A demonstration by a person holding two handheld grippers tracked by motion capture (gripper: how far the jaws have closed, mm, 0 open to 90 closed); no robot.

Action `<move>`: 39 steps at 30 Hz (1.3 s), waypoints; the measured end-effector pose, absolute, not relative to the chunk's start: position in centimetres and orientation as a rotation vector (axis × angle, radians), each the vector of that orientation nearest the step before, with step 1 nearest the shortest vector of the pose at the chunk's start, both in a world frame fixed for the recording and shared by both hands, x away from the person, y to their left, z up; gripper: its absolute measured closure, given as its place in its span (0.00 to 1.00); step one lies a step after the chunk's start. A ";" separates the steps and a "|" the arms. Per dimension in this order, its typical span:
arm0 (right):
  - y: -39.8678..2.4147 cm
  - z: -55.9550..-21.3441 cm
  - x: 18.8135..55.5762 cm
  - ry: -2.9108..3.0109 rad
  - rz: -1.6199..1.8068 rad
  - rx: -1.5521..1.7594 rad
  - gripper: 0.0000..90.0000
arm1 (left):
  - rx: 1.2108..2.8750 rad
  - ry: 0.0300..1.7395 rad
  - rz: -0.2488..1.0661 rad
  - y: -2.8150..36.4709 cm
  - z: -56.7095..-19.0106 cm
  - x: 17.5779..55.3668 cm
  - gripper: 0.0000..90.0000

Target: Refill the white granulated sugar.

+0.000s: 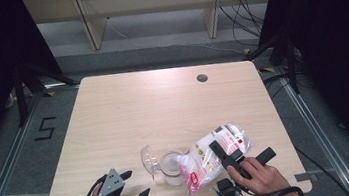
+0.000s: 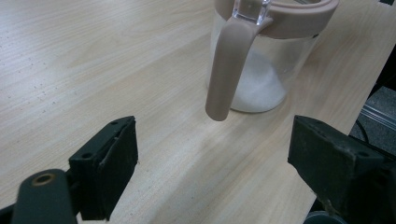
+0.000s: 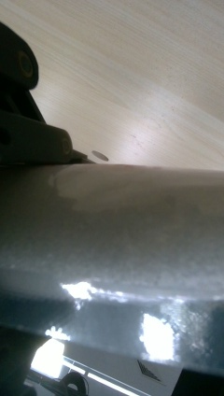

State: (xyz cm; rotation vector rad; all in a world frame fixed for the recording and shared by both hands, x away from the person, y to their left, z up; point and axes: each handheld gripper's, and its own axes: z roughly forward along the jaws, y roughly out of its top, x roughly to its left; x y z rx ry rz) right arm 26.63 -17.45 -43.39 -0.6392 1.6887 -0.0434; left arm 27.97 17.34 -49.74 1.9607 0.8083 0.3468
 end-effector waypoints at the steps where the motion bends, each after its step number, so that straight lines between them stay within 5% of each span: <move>1: -17.4 -43.4 26.6 1.689 -0.043 -0.639 0.69 | 1.961 0.808 0.347 17.3 -49.7 28.0 0.17; 39: -17.2 -43.6 26.8 1.629 -0.118 -0.695 0.71 | 1.978 0.799 0.355 17.4 -49.6 27.9 0.17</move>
